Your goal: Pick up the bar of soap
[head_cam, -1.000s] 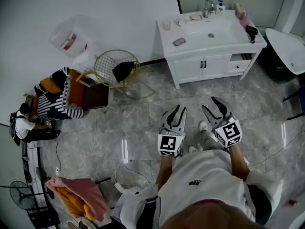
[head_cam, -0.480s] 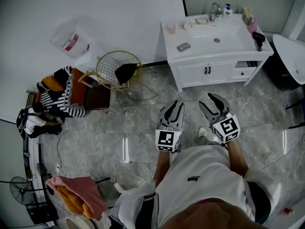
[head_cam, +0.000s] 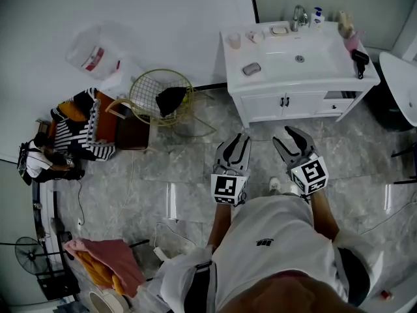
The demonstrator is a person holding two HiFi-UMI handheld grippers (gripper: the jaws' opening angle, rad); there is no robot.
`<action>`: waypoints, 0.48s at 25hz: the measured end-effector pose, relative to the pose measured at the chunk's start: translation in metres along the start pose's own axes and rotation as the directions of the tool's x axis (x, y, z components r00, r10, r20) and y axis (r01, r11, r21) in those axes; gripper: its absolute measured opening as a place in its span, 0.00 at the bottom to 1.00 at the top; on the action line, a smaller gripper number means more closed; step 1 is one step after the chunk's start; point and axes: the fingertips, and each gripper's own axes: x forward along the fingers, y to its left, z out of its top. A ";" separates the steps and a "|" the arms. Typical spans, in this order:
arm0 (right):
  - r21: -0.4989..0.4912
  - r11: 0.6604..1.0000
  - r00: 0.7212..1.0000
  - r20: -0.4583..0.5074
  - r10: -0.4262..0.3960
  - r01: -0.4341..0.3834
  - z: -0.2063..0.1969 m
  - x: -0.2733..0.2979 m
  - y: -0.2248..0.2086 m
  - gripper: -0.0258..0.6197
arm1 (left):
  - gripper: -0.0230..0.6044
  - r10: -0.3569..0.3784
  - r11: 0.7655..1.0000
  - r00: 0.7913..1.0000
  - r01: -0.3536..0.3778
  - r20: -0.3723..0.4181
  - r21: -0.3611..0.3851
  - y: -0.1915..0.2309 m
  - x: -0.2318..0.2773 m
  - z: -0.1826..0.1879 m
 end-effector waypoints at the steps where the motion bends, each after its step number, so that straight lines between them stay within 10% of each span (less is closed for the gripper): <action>1: 0.001 1.000 1.000 -0.001 0.004 -0.004 -0.001 0.003 -0.006 0.36 | 0.20 0.004 1.000 1.000 -0.004 -0.002 0.002 0.001 0.006 0.001; 12: 0.001 0.998 0.998 -0.001 0.063 -0.063 0.003 0.037 -0.064 0.36 | 0.20 0.063 0.998 0.998 -0.063 -0.010 0.015 0.011 0.069 0.011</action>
